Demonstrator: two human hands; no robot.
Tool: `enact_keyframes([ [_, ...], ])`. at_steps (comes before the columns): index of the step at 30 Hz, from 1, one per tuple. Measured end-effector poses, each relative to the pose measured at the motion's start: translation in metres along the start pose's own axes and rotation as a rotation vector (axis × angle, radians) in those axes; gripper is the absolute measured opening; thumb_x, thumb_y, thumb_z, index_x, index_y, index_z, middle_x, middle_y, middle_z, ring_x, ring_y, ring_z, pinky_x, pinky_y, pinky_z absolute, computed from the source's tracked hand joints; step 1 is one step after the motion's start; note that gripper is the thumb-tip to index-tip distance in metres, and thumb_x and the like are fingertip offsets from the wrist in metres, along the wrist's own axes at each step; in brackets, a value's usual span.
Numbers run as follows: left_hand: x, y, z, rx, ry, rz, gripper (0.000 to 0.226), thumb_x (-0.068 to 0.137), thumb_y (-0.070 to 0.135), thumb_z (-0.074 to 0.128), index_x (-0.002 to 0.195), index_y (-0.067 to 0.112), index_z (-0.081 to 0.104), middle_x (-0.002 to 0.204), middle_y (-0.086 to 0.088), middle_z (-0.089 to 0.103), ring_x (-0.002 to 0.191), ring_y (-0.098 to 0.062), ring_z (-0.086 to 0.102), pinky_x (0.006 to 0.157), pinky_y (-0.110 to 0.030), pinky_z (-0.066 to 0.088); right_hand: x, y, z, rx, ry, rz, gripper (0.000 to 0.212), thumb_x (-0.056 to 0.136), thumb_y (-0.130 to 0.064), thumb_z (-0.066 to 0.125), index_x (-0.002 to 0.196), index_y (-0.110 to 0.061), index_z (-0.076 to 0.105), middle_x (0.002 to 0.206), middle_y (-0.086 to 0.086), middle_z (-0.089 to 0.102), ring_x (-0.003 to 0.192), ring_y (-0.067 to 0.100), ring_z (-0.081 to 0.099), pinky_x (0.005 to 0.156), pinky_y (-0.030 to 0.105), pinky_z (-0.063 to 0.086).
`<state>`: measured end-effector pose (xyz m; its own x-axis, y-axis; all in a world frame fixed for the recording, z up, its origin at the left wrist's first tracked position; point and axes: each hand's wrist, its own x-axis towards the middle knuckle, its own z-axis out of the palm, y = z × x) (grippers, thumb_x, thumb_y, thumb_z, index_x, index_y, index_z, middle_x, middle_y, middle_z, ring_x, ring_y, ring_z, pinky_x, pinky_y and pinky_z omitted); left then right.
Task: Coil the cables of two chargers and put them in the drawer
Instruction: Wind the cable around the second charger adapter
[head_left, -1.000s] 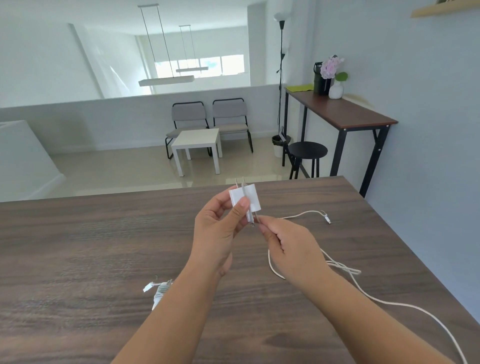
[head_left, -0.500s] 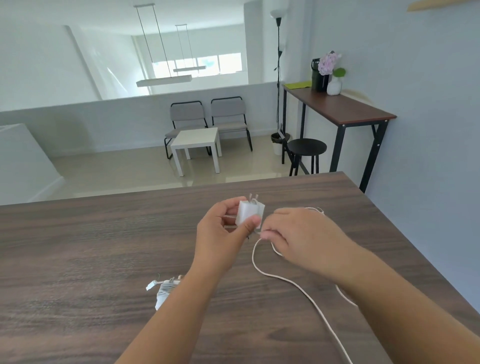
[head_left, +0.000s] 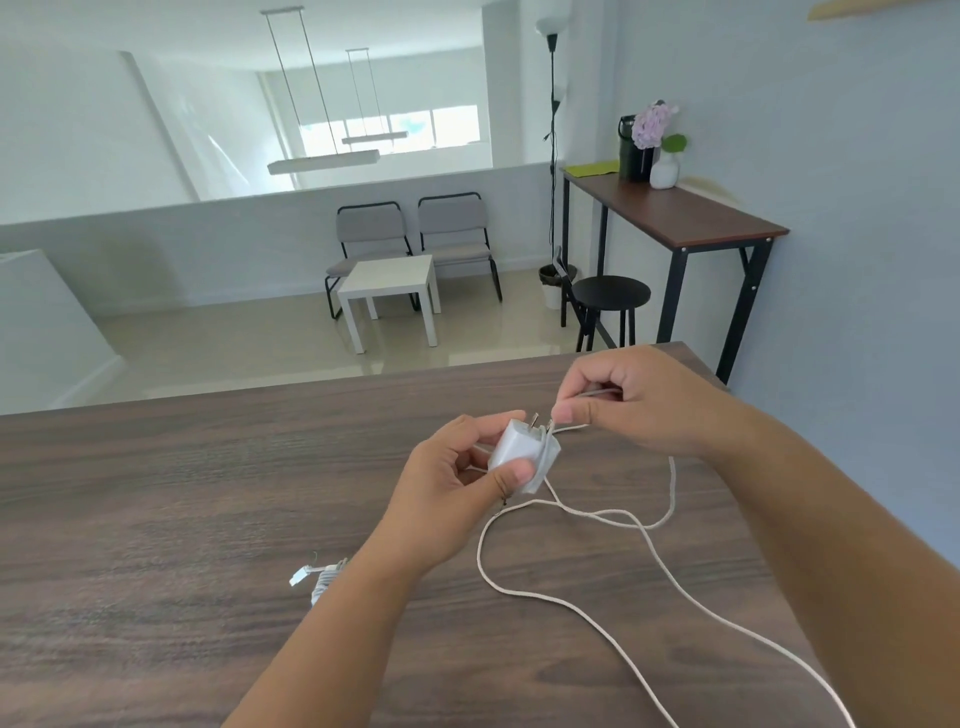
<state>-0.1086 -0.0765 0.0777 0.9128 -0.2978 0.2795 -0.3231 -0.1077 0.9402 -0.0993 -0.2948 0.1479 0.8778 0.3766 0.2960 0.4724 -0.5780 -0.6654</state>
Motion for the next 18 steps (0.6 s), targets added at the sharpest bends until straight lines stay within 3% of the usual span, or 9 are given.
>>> enact_keyframes([
  [3, -0.001, 0.001, -0.002, -0.026, -0.065, -0.016, 0.041, 0.077, 0.023, 0.077, 0.117, 0.026, 0.071, 0.101, -0.012, 0.066, 0.073, -0.011, 0.058, 0.068, -0.022, 0.049, 0.004, 0.017, 0.007, 0.164, 0.012, -0.026, 0.014, 0.082, -0.028, 0.074, 0.076, -0.016, 0.070, 0.065, 0.025, 0.048, 0.057, 0.016, 0.038, 0.057, 0.023, 0.035],
  [5, -0.002, 0.002, -0.003, -0.060, -0.080, -0.014, 0.042, 0.076, 0.026, 0.079, 0.118, 0.023, 0.071, 0.103, -0.015, 0.067, 0.075, -0.013, 0.057, 0.069, -0.024, 0.050, 0.005, 0.024, 0.013, 0.257, 0.024, -0.033, 0.017, 0.082, -0.029, 0.072, 0.077, -0.013, 0.069, 0.067, 0.031, 0.047, 0.059, 0.020, 0.037, 0.058, 0.027, 0.034],
  [9, 0.000, 0.003, -0.001, -0.184, -0.095, 0.000, 0.041, 0.071, 0.033, 0.080, 0.112, 0.029, 0.073, 0.099, -0.006, 0.071, 0.080, -0.018, 0.058, 0.071, -0.029, 0.052, 0.003, 0.031, 0.034, 0.518, 0.033, 0.015, 0.018, 0.085, -0.024, 0.064, 0.078, -0.008, 0.066, 0.059, 0.014, 0.041, 0.051, 0.015, 0.035, 0.050, 0.018, 0.029],
  [13, 0.004, 0.003, 0.005, -0.362, 0.006, 0.002, 0.039, 0.068, 0.029, 0.083, 0.107, 0.026, 0.074, 0.104, 0.001, 0.073, 0.083, -0.014, 0.066, 0.068, -0.026, 0.054, -0.004, 0.033, 0.069, 0.830, 0.110, 0.158, 0.022, 0.089, -0.029, 0.055, 0.080, -0.014, 0.067, 0.052, -0.001, 0.032, 0.043, 0.005, 0.025, 0.041, 0.014, 0.021],
  [16, 0.009, 0.004, 0.011, -0.473, 0.196, -0.036, 0.035, 0.076, 0.014, 0.081, 0.109, 0.015, 0.069, 0.098, 0.004, 0.072, 0.077, -0.010, 0.068, 0.065, -0.022, 0.054, -0.012, 0.036, 0.095, 0.599, 0.192, 0.204, 0.020, 0.097, -0.022, 0.054, 0.091, -0.016, 0.072, 0.049, -0.014, 0.048, 0.044, 0.000, 0.040, 0.049, 0.010, 0.031],
  [18, 0.013, 0.005, 0.012, -0.434, 0.322, -0.031, 0.035, 0.075, 0.016, 0.075, 0.109, 0.019, 0.068, 0.087, 0.009, 0.069, 0.071, -0.009, 0.065, 0.067, -0.022, 0.054, -0.018, 0.035, 0.111, 0.354, 0.213, 0.178, 0.019, 0.097, -0.025, 0.054, 0.092, -0.025, 0.072, 0.063, -0.023, 0.064, 0.064, -0.005, 0.058, 0.064, 0.009, 0.039],
])
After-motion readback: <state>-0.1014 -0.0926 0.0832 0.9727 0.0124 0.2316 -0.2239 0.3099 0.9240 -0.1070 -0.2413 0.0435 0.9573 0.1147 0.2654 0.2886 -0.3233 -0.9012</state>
